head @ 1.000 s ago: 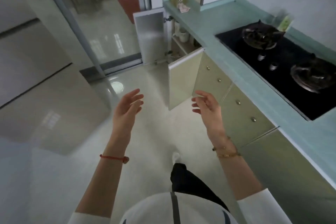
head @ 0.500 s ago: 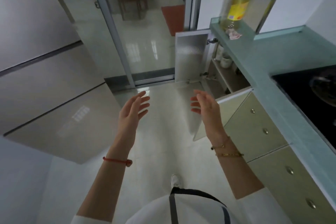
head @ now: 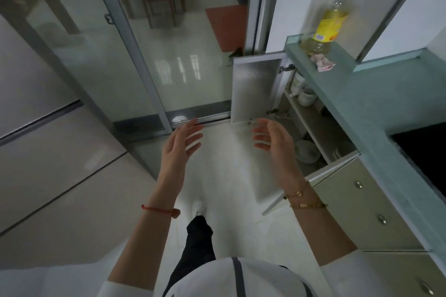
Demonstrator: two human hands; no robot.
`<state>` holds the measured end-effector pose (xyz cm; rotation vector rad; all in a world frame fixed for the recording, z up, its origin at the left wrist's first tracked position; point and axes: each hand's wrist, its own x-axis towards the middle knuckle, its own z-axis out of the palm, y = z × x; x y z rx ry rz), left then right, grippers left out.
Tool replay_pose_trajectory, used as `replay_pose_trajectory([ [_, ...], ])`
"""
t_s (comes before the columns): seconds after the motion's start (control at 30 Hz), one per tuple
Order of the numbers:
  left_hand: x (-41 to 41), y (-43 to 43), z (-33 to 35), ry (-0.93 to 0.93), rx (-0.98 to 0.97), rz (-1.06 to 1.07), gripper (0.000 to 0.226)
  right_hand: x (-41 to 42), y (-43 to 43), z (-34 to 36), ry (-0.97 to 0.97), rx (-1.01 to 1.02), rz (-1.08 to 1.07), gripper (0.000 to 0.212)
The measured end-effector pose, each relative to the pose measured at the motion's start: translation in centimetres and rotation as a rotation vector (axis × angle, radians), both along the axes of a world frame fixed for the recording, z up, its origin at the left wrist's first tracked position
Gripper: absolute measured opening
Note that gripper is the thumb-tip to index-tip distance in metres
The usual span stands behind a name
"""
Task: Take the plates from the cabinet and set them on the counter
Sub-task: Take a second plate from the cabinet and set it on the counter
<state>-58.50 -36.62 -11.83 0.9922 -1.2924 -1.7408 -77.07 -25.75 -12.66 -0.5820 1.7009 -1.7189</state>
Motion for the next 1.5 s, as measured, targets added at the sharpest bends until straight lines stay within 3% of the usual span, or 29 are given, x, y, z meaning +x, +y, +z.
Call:
replay_pose_trajectory([
  [0.27,-8.4,-14.7,0.6,-0.022,0.007,-0.239,0.034,-4.0,-10.4,0.4,-0.051,-0.006,-0.326,0.035],
  [0.53,-15.6,-23.1,0.0,-0.089,0.030,-0.480,0.027,-6.8,-15.8,-0.1,-0.079,0.037,-0.564,0.034],
  [1.03,-33.4,-31.9,-1.5,-0.172,0.025,-0.735,0.034,-20.9,-23.3,-3.4,-0.121,0.061,-0.809,0.031],
  [1.5,-49.9,-32.9,-4.5,-0.262,0.004,-1.054,0.031,-30.5,-23.9,-4.8,-0.211,0.083,-1.129,0.026],
])
